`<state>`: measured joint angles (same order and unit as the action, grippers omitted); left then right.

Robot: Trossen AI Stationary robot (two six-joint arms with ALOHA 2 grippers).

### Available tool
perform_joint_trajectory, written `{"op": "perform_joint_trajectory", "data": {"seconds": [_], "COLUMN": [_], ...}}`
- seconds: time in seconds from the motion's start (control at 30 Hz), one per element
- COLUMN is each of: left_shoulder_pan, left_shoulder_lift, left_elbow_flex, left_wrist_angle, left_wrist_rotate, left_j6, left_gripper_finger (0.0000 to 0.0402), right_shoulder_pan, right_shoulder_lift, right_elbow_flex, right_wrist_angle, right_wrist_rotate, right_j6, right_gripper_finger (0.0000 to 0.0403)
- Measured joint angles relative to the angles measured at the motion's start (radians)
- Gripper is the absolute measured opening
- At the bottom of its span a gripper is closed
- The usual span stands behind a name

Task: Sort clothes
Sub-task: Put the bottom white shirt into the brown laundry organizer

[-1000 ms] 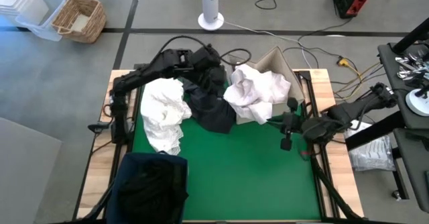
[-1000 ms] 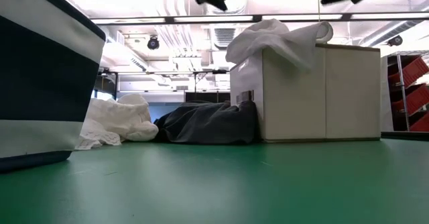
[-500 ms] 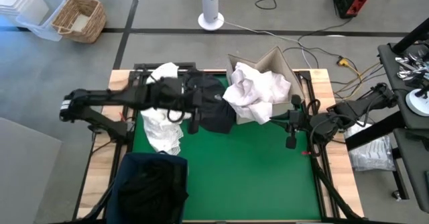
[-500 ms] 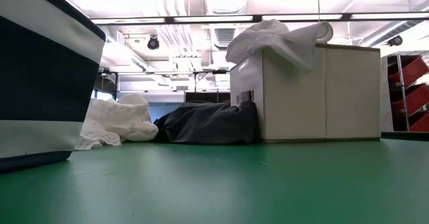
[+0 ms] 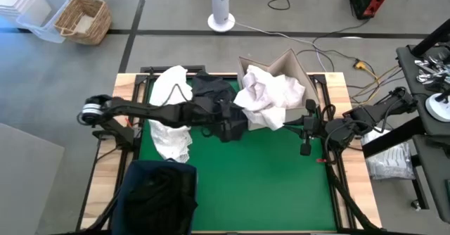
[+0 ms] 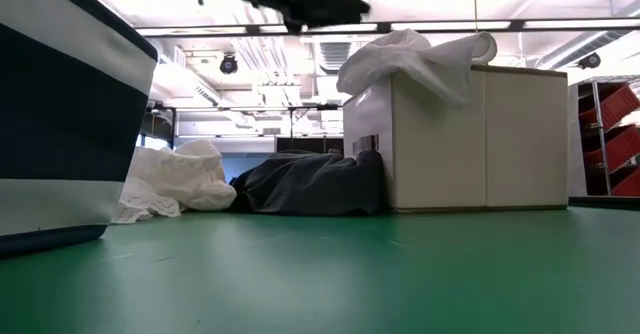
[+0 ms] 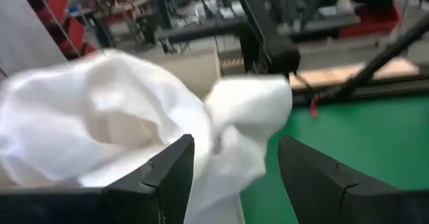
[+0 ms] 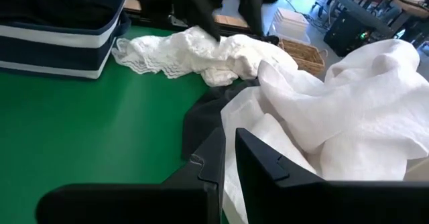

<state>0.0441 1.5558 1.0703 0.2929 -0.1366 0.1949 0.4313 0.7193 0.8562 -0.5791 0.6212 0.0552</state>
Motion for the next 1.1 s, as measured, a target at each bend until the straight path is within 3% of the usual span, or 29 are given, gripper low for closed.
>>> {"op": "perform_joint_trajectory", "data": {"seconds": [0.23, 0.47, 0.87, 1.1], "left_shoulder_pan": [0.003, 0.002, 0.004, 0.007], "left_shoulder_lift": [0.127, 0.193, 0.143, 0.049], "left_elbow_flex": [0.178, 0.364, 0.318, 0.256], "left_wrist_angle": [-0.135, -0.34, -0.355, -0.373], "left_wrist_rotate": [-0.177, -0.163, -0.152, -0.151], "left_j6": [0.038, 0.085, 0.03, 0.031], "left_gripper_finger": [0.0214, 0.0222, 0.0223, 0.0223], "right_shoulder_pan": [0.0, 0.0, 0.0, 0.0], "right_shoulder_lift": [-0.026, -0.076, -0.077, -0.07], "right_elbow_flex": [0.0, 0.001, 0.001, 0.001], "right_wrist_angle": [-0.033, -0.188, -0.194, -0.193], "right_wrist_rotate": [0.0, 0.0, 0.0, -0.002], "right_j6": [0.068, 0.265, 0.359, 0.448], "right_gripper_finger": [0.0028, 0.0028, 0.0028, 0.0028]}}
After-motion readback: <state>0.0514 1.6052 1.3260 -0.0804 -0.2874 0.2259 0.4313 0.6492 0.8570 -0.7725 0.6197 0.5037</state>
